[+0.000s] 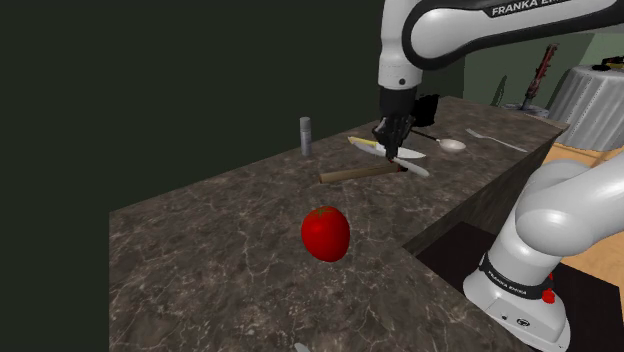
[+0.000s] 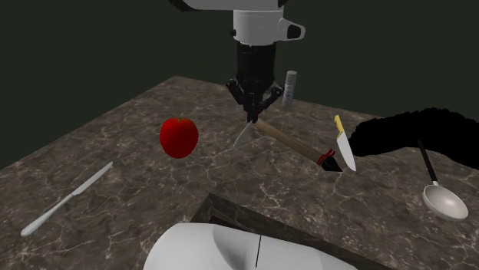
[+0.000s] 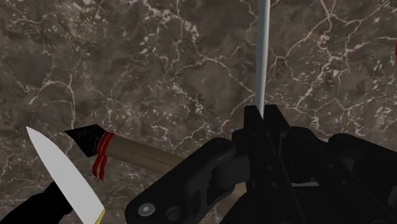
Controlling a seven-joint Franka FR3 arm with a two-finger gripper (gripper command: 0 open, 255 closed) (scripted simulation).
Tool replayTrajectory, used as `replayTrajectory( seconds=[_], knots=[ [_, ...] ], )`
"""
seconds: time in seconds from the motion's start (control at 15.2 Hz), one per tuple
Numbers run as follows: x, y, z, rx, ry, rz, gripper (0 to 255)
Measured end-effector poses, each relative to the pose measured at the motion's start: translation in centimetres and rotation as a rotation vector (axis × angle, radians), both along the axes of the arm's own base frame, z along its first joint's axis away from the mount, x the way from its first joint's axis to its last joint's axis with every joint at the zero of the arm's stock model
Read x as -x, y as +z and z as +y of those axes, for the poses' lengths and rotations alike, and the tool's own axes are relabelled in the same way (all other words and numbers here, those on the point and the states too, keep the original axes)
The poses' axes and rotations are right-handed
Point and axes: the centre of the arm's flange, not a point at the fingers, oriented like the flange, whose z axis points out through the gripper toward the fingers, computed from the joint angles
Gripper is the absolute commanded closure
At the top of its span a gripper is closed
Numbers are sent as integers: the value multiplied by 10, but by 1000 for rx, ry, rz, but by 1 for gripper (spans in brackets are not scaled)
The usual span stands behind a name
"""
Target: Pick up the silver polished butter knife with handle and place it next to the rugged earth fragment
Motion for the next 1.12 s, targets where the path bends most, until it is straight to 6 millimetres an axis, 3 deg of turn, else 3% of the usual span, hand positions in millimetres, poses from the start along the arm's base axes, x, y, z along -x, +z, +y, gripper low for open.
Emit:
replayTrajectory(
  seconds=[0.79, 0.92, 1.12],
  knots=[
    [0, 62, -1, 0, 0, 0, 255],
    [2, 62, -15, 0, 0, 0, 255],
    [2, 65, -55, 0, -2, 0, 255]
  ],
)
